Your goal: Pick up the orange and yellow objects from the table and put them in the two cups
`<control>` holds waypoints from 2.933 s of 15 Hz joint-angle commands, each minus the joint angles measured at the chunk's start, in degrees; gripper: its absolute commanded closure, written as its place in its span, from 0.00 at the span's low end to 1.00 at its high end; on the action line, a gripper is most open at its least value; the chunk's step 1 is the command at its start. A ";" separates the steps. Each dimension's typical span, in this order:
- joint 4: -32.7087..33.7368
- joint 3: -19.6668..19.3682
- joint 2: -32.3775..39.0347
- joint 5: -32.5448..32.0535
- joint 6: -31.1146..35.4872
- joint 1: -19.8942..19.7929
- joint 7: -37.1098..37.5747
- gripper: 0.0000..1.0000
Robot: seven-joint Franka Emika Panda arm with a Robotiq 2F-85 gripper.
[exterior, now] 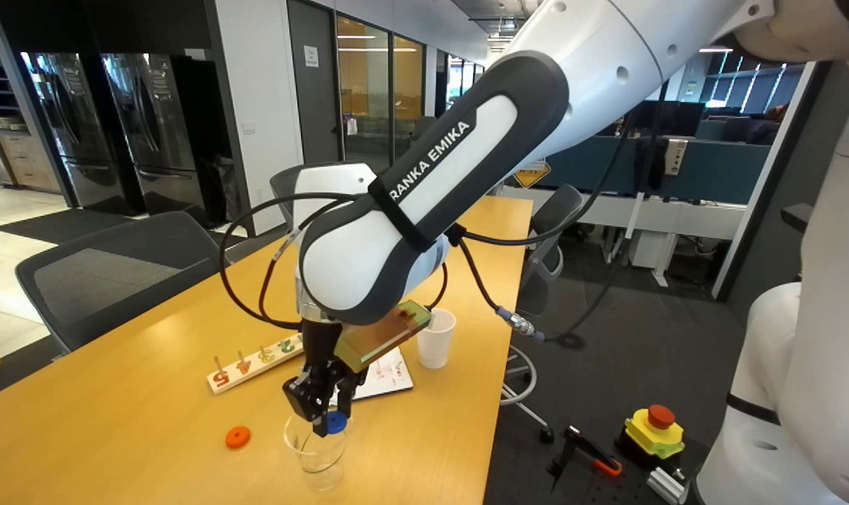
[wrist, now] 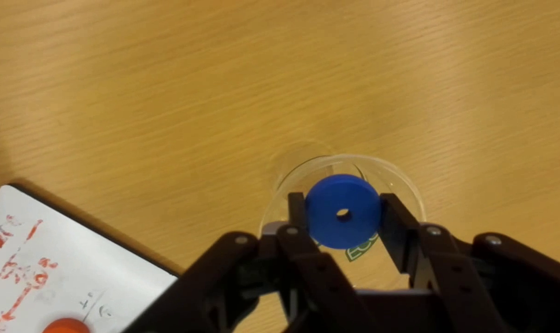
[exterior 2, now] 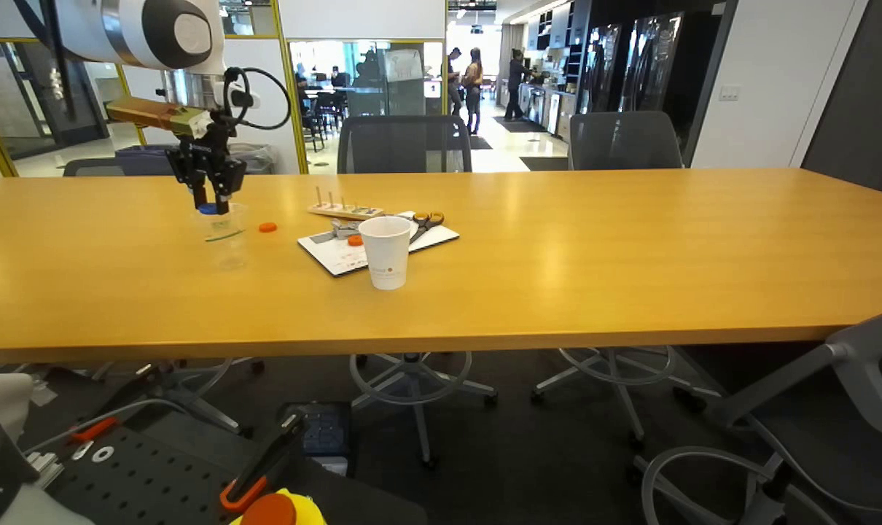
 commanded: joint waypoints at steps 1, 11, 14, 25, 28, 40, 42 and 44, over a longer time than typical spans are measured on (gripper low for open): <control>2.09 -0.03 1.73 0.58 1.03 0.12 0.19 0.77; 3.85 -1.34 2.31 -8.47 1.41 1.01 5.69 0.11; 6.98 -1.40 2.16 -14.63 -1.17 1.39 7.09 0.00; 23.34 -0.18 17.10 -22.45 -4.04 4.87 -4.88 0.00; 28.41 -1.03 22.93 -22.68 -4.06 5.18 -9.14 0.00; 43.96 -1.91 37.48 -21.40 -5.93 5.06 -20.65 0.00; 45.56 -2.02 39.03 -21.35 -6.78 5.08 -21.20 0.00; 46.97 -2.10 40.45 -21.31 -7.58 5.11 -21.57 0.00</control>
